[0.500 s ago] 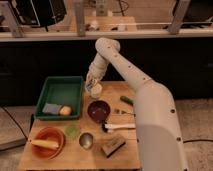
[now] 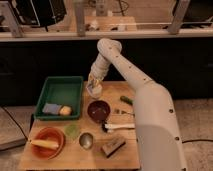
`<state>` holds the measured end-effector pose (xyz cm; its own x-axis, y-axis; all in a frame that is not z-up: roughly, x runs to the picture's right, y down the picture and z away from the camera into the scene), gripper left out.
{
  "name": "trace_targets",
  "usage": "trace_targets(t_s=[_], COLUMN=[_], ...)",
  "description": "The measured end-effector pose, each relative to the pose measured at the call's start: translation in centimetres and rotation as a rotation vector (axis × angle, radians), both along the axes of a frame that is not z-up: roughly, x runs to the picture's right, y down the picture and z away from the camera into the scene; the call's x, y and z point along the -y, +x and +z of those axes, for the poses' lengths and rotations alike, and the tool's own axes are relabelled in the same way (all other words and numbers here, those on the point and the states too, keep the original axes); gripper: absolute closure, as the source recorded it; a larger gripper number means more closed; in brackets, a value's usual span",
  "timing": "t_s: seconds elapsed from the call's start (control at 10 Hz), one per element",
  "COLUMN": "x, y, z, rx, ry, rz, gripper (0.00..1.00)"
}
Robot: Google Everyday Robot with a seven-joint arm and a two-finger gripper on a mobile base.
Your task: Place towel in paper cup
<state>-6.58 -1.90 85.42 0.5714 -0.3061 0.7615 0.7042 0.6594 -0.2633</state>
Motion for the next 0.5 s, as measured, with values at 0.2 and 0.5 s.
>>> trace_targets(t_s=[0.2, 0.5], x=[0.11, 0.47], y=[0.33, 0.64], z=[0.35, 0.69], rx=[-0.01, -0.017], ry=[0.004, 0.016], rz=[0.012, 0.027], gripper=[0.98, 0.97])
